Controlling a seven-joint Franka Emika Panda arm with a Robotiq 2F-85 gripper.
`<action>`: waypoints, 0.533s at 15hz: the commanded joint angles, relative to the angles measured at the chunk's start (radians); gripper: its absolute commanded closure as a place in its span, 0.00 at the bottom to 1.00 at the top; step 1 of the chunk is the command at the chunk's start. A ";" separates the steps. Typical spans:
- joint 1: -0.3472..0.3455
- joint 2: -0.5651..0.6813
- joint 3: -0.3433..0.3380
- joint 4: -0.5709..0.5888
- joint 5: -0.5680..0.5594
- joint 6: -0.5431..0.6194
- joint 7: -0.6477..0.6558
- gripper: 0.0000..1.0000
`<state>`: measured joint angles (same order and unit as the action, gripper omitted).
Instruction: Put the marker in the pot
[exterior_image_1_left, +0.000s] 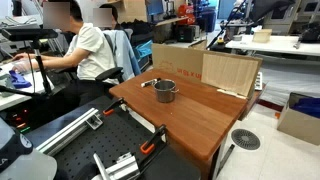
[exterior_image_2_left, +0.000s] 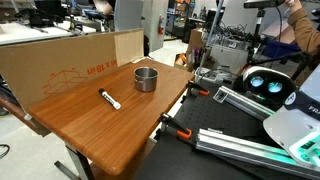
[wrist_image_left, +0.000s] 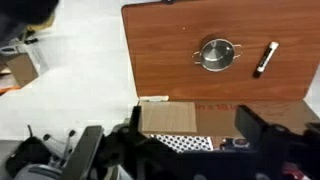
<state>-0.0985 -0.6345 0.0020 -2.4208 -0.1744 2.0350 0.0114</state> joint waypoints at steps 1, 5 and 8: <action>0.012 0.001 -0.009 0.005 -0.007 -0.003 0.006 0.00; 0.017 0.024 -0.005 0.014 0.016 0.017 0.033 0.00; 0.050 0.065 0.004 0.011 0.056 0.069 0.050 0.00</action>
<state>-0.0784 -0.6110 0.0054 -2.4177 -0.1561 2.0608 0.0357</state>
